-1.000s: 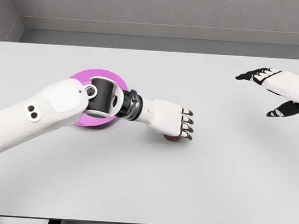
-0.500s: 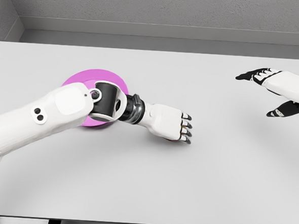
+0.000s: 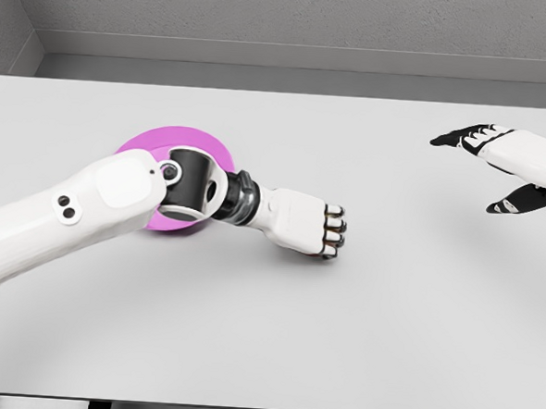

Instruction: Put the apple on the plate with both arms

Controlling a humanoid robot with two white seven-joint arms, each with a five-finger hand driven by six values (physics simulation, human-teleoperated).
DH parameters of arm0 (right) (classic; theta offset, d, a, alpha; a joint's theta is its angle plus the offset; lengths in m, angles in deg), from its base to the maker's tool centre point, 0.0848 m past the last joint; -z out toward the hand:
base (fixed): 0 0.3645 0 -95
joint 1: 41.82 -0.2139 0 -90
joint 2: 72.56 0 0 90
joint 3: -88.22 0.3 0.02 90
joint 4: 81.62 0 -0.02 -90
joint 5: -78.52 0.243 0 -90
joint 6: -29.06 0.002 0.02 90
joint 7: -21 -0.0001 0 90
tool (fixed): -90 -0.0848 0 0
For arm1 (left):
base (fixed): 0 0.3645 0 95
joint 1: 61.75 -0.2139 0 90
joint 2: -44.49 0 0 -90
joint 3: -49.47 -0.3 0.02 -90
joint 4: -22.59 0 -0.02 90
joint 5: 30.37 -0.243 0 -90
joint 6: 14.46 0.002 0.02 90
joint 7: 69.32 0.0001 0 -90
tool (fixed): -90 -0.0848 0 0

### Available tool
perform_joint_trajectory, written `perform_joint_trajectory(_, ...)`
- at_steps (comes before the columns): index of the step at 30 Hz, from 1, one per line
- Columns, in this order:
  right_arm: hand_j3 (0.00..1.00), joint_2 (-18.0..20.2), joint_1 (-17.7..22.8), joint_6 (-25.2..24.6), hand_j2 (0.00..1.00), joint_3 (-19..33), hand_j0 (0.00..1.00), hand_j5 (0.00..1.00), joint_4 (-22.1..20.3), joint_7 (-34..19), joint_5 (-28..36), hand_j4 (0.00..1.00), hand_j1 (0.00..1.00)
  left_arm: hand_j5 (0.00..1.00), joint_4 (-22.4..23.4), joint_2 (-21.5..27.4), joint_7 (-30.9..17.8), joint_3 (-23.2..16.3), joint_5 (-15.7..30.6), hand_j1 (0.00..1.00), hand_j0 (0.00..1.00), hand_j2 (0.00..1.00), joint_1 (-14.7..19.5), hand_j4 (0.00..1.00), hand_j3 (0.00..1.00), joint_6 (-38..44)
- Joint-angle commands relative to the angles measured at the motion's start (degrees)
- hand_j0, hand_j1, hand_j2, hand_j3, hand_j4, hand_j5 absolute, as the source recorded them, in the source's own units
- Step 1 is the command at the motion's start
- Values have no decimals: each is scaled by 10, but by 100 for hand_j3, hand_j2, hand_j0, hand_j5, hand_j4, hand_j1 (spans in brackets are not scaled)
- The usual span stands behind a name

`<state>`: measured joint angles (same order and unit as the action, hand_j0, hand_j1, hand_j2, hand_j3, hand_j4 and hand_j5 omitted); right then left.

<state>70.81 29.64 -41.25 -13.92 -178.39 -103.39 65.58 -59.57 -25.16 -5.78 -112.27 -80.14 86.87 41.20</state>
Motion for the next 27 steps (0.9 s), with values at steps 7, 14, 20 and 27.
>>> perform_joint_trajectory(7, 100, 1, -3, -1, 100, 0, 100, 100, 0, 0, 2, 100, 100, 17, -1, 16, 17, 13, 23, 17, 17, 17, 3, 17, 17, -7)
perform_joint_trajectory(14, 100, 1, -3, -1, 100, 0, 100, 100, 0, 0, 2, 100, 100, 17, -4, 72, 17, 63, 75, 17, 17, 17, -3, 17, 17, -7)
perform_joint_trajectory(20, 100, 1, -3, -1, 100, 0, 100, 100, 0, 0, 2, 100, 100, 19, -4, 166, 14, 100, 94, 19, 19, 19, 4, 19, 19, -7)
perform_joint_trajectory(27, 100, 1, -3, -1, 100, 0, 100, 100, -1, 0, 2, 100, 100, 20, 2, 213, 11, 100, 27, 20, 20, 20, 4, 20, 20, -7)
